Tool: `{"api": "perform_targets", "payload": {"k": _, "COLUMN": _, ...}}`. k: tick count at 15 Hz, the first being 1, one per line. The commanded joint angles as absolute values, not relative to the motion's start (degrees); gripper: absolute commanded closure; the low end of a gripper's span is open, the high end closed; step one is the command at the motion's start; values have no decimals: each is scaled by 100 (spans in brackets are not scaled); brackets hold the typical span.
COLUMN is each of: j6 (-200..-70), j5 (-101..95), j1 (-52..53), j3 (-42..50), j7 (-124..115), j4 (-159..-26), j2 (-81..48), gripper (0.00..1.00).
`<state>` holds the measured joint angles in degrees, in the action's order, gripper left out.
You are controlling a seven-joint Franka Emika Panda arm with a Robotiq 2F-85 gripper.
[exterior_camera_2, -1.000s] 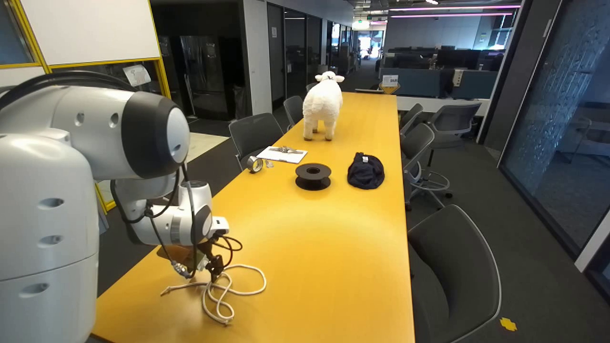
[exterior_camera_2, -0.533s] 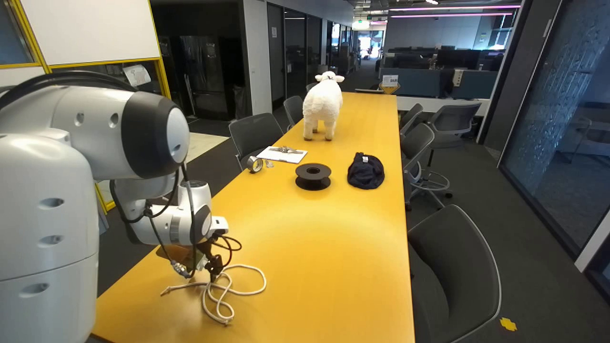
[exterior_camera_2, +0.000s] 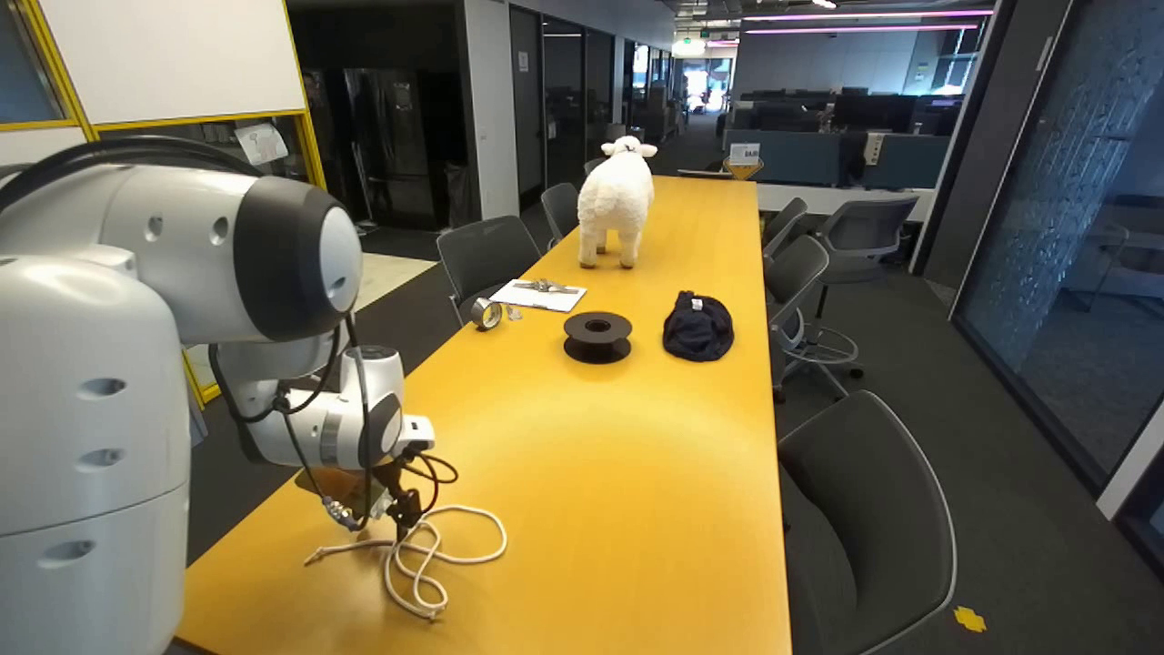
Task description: Untangle the rope.
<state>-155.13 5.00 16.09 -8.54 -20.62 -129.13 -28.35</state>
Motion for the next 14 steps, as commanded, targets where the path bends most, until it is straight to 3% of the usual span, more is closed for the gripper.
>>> {"api": "perform_targets", "payload": {"k": 1, "j6": -15581, "j5": 724, "j1": 1515, "j3": -922, "j7": -1876, "j4": -12904, "j2": -2859, "gripper": 0}}
{"api": "perform_targets", "payload": {"k": 11, "j6": -15588, "j5": 801, "j1": 1464, "j3": -925, "j7": -1814, "j4": -12890, "j2": -2915, "gripper": 0}}
{"api": "perform_targets", "payload": {"k": 12, "j6": -15598, "j5": 809, "j1": 1457, "j3": -934, "j7": -1801, "j4": -12894, "j2": -2909, "gripper": 25}}
{"api": "perform_targets", "payload": {"k": 13, "j6": -15604, "j5": 794, "j1": 1463, "j3": -928, "j7": -1792, "j4": -12896, "j2": -2908, "gripper": 26}}
{"api": "perform_targets", "payload": {"k": 14, "j6": -15610, "j5": 797, "j1": 1459, "j3": -932, "j7": -1781, "j4": -12897, "j2": -2905, "gripper": 34}}
